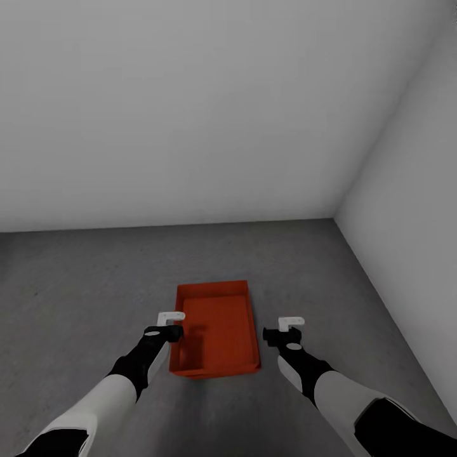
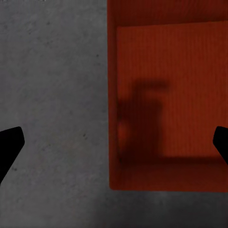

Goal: Move the two storage containers from the living room to the garage. In the garage, place one container on the floor and stack the other container on top of it (either order is fine).

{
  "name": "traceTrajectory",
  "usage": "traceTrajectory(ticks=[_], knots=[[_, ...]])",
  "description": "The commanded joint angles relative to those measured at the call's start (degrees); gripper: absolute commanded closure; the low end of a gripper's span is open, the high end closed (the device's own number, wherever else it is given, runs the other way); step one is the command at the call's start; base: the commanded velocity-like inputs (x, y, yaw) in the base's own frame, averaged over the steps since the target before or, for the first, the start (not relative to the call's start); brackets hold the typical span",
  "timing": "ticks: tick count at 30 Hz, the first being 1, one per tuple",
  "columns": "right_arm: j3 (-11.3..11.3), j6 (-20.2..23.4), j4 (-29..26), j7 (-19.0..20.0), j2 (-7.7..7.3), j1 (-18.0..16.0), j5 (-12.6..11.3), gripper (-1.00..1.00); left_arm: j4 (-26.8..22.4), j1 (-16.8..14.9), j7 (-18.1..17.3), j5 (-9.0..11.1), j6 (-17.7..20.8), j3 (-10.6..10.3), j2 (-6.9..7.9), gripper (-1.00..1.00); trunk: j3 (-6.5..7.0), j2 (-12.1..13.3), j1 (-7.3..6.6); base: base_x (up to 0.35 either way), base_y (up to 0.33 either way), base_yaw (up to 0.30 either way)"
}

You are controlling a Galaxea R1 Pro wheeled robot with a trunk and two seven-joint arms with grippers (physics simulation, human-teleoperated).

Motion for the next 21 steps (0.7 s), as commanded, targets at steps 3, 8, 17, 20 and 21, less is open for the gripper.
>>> traceTrajectory(ticks=[3, 8, 17, 20, 21], knots=[[0.5, -0.2, 0.0, -0.2, 0.0, -0.1, -0.6, -1.0, -0.1, 0.0, 0.1, -0.1, 0.3, 0.1, -0.03, -1.0, 0.19, -0.1, 0.03, 0.0, 0.0, 0.0], [0.5, -0.2, 0.0, -0.2, 0.0, -0.1, -0.6, -1.0, -0.1, 0.0, 0.2, -0.1, 0.3, 0.1, -0.03, -1.0, 0.63, -0.1, 0.03, 0.0, 0.0, 0.0], [0.5, -0.2, 0.0, -0.2, 0.0, -0.1, -0.6, -1.0, -0.1, 0.0, 0.2, -0.1, 0.3, 0.1, -0.03, -1.0, 1.43, -0.1, 0.03, 0.0, 0.0, 0.0], [0.5, -0.2, 0.0, -0.2, 0.0, -0.1, -0.6, -1.0, -0.1, 0.0, 0.2, -0.1, 0.3, 0.1, 0.0, -1.0, 1.7, -0.1, 0.03, 0.0, 0.0, 0.0], [0.5, -0.2, 0.0, -0.2, 0.0, -0.1, -0.6, -1.0, -0.1, 0.0, 0.1, -0.1, 0.3, 0.0, 0.01, -1.0, 1.79, -0.1, 0.03, 0.0, 0.0, 0.0]])
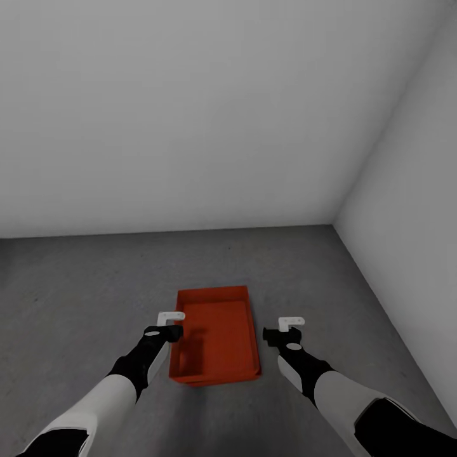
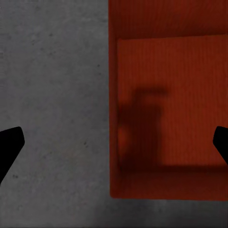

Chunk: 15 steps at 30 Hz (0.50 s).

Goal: Move the two storage containers from the living room to the garage. In the garage, place one container on the floor and stack the other container on top of it (either order is fine).

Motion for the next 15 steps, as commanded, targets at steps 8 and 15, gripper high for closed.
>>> traceTrajectory(ticks=[8, 15], knots=[[0.6, -0.2, 0.0, -0.2, 0.0, -0.1, -0.6, -1.0, -0.1, 0.0, 0.1, -0.1, 0.3, 0.1, 0.01, -1.0, 0.63, -0.1, 0.03, 0.0, 0.0, 0.0], [0.6, -0.2, 0.0, -0.2, 0.0, 0.0, -0.6, -1.0, -0.1, 0.0, 0.1, -0.1, 0.3, 0.1, 0.01, -1.0, 1.25, -0.1, 0.03, 0.0, 0.0, 0.0]])
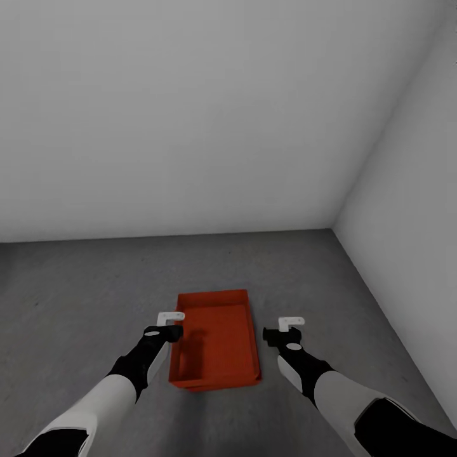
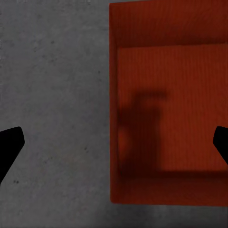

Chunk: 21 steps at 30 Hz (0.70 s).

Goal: Move the two storage containers from the living room to the garage. In the garage, place one container on the floor and stack the other container on top of it (either order is fine).

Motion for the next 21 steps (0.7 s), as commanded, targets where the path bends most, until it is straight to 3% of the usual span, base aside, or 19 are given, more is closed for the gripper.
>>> traceTrajectory(ticks=[1, 5, 12, 14, 19, 21], knots=[[0.5, -0.2, 0.0, -0.2, 0.0, -0.1, -0.6, -1.0, -0.1, 0.0, 0.1, -0.1, 0.3, 0.1, -0.03, -1.0, 0.0, -0.1, 0.03, 0.0, 0.0, 0.0], [0.5, -0.2, 0.2, -0.2, -0.07, -0.1, -0.6, -1.0, 0.3, 0.0, -0.1, -0.1, 0.3, 0.1, 0.13, -1.0, 0.32, -0.1, 0.03, 0.0, 0.0, 0.0], [0.7, -0.1, 0.9, 0.2, -0.03, 0.0, -0.5, -1.0, 2.7, 0.0, -0.7, 0.4, 0.3, 0.1, 1.81, -1.0, 0.45, -0.1, 0.03, 0.0, 0.0, 0.0], [0.7, 0.1, 1.2, 0.4, 0.03, 0.1, -0.5, -1.0, 8.6, 0.0, -0.8, 0.3, -0.3, 0.2, 2.42, -1.0, 0.46, -0.1, 0.03, 0.0, 0.0, 0.0], [0.7, 0.4, 1.4, 0.4, 0.17, 0.1, -0.6, -1.0, 12.9, 0.0, -0.9, 0.9, -4.0, 0.2, 4.11, -1.0, 0.46, -0.1, 0.03, 0.0, 0.0, 0.0], [0.7, 0.4, 1.5, 0.4, 0.28, 0.1, -0.6, -1.0, 17.7, 0.0, -1.3, 2.3, -6.0, 0.2, 5.26, -1.0, 0.46, -0.1, 0.03, 0.0, 0.0, 0.0]])
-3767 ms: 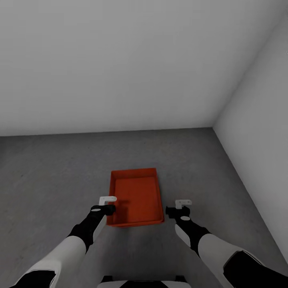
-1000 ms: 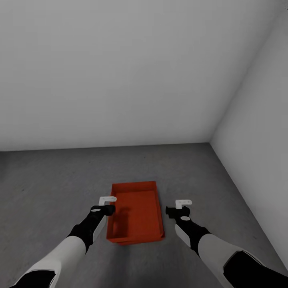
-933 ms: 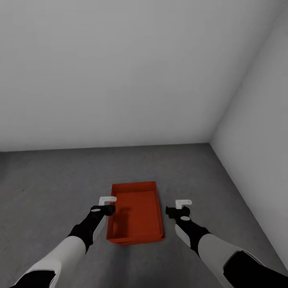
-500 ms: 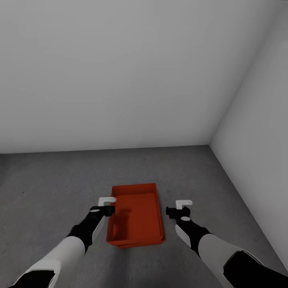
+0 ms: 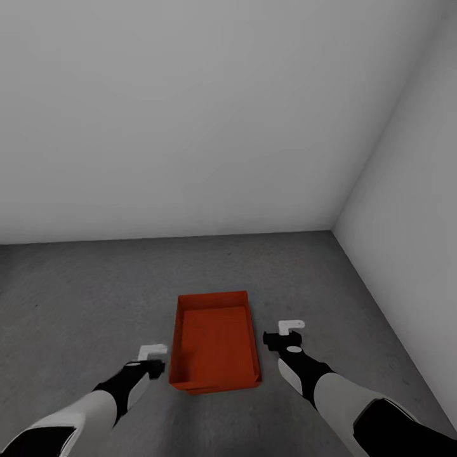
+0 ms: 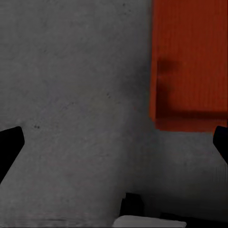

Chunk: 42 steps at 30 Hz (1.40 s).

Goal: Move the two storage containers from the living room to the garage. In the garage, place one container on the floor and stack the other container on top of it (either order is fine).

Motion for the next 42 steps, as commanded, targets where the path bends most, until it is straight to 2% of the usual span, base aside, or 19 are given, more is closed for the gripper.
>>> traceTrajectory(ticks=[1, 5, 10, 42], knots=[[0.5, -0.2, 0.1, -0.2, 0.03, 0.0, -0.6, -1.0, 1.8, 0.0, -0.2, 0.8, -0.1, 0.0, 0.44, -1.0, -0.08, -0.1, 0.03, 0.0, 0.0, 0.0], [0.4, -0.1, 0.2, -0.3, 0.11, 0.0, -0.7, -1.0, 5.5, 0.0, -1.6, 3.2, -0.7, 0.0, 1.7, -1.0, -0.08, -0.1, 0.03, 0.0, 0.0, 0.0], [0.4, 0.0, 1.2, -0.2, 0.2, 0.0, -0.7, -1.0, 6.5, 0.1, -3.5, 4.3, -0.8, 0.0, 2.4, -1.0, -0.08, -0.1, 0.03, 0.0, 0.0, 0.0], [0.4, -0.1, 2.2, 0.0, 0.43, 0.1, -0.7, -1.0, 6.8, 0.1, -3.7, 4.5, -0.5, 0.0, 2.28, -1.0, -0.08, -0.1, 0.03, 0.0, 0.0, 0.0]])
